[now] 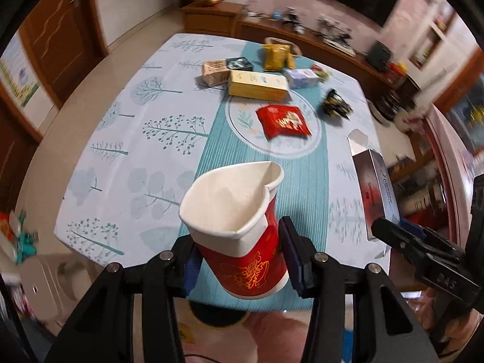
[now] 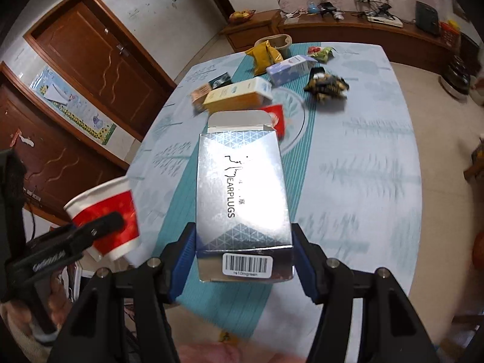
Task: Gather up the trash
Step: 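Carry the paper cup and EARPLUGS box with both tools over the black bin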
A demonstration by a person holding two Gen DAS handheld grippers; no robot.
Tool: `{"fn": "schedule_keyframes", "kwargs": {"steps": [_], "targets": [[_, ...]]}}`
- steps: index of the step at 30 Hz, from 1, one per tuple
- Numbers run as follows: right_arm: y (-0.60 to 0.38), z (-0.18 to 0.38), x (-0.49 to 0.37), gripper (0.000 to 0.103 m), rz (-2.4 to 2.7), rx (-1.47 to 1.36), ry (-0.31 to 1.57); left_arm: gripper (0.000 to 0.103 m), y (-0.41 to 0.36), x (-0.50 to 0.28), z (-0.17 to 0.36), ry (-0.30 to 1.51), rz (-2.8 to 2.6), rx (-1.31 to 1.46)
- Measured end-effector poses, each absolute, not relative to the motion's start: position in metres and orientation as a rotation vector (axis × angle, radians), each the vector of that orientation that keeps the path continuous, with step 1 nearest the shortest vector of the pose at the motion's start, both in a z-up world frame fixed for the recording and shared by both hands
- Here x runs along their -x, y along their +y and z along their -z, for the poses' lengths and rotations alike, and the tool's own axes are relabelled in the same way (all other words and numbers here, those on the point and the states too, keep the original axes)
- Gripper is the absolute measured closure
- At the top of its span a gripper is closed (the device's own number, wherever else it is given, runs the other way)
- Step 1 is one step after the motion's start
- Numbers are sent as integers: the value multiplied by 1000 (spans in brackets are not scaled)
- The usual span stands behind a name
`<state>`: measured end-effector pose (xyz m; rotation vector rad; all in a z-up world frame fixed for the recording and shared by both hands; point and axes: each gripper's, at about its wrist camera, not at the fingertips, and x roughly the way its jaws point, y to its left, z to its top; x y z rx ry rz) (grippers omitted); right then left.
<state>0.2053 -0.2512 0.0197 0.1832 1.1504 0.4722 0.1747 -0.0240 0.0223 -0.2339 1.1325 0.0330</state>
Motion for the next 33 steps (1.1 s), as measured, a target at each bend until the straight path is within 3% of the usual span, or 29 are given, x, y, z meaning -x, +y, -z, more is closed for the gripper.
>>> {"fn": "schedule_keyframes", "kwargs": {"steps": [11,20,27,33], "targets": [[-204,-23,-47,43,-299,-302,1128,57,7,-65,-12,1153,212,47],[-175,8,27,43,-239,-288,1245,57,5,-4,25,1233,330,-56],[-175,63,45,43,-204,-303,1371,57,-7,5,81,1351,343,-55],[-192,149,50,43,-157,-395,1484,56,-27,3,153,1438,331,-69]]}}
